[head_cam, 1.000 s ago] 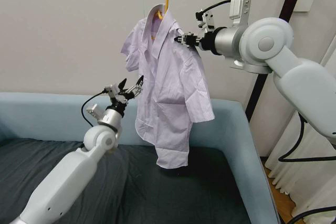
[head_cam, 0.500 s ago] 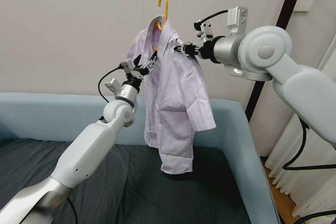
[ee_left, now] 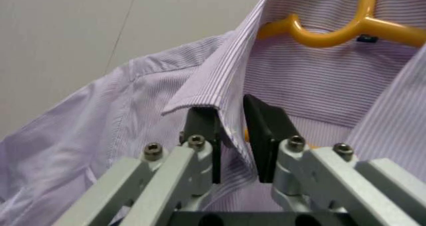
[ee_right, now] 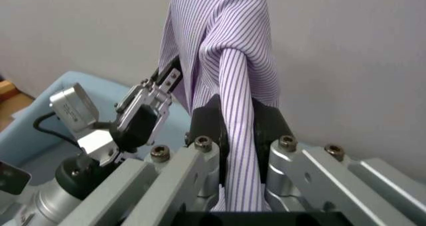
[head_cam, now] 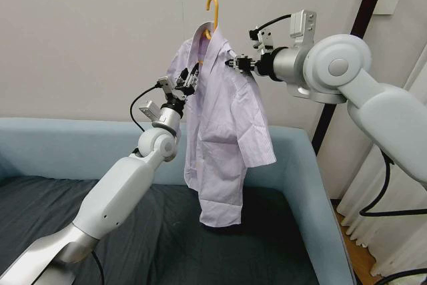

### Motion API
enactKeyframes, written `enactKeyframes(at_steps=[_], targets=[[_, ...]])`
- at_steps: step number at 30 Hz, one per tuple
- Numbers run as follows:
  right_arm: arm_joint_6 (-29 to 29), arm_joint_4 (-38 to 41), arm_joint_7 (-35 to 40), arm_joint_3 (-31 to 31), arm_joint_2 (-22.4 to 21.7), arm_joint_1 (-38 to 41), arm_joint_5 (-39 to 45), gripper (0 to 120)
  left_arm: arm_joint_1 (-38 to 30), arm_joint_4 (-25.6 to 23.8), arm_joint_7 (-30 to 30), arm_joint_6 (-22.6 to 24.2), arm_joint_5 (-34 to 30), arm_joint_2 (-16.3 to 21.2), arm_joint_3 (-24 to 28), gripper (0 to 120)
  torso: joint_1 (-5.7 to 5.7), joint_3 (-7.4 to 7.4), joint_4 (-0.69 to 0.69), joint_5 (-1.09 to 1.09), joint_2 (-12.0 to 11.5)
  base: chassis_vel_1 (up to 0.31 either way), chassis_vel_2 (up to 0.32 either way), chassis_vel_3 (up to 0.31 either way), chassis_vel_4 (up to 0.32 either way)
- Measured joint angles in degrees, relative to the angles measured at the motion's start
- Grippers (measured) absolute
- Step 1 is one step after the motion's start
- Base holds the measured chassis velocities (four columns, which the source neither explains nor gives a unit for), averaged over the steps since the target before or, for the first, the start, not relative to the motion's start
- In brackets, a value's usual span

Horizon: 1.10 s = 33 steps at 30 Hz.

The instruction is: Pick up the clothes from the sofa and hang them on the clothes hanger.

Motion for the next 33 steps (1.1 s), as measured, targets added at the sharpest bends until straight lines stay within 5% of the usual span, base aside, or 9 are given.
enactKeyframes(at_steps=[3,19,30,33], targets=[[-0.02,0.19,0.02,0.09,-0.02,-0.13,0.26,7,-1.55,2.46,-0.7,-0.55,2.61,-0.69,0.62,1,0.0,0.0,0.0,0.0,0.0,0.0,0.0,0.0,0.0],[-0.03,0.57,0.43,0.7,-0.25,-0.36,1.61,7,-3.16,4.38,-1.38,-1.53,9.43,-3.32,2.95,1,0.0,0.0,-0.01,0.0,0.0,0.0,0.0,0.0,0.0],[-0.04,-0.16,0.35,2.49,-1.51,-0.23,3.51,7,1.88,-1.27,-7.02,-2.01,9.87,-2.19,1.32,4,0.0,0.0,-0.01,0.01,0.0,0.0,0.0,0.0,0.0],[0.05,0.29,0.48,3.13,-2.81,0.17,4.78,7,7.4,-4.32,-8.51,-2.01,10.13,-1.17,-1.37,18,0.0,-0.01,-0.01,0.0,0.0,0.0,0.0,0.0,0.0]])
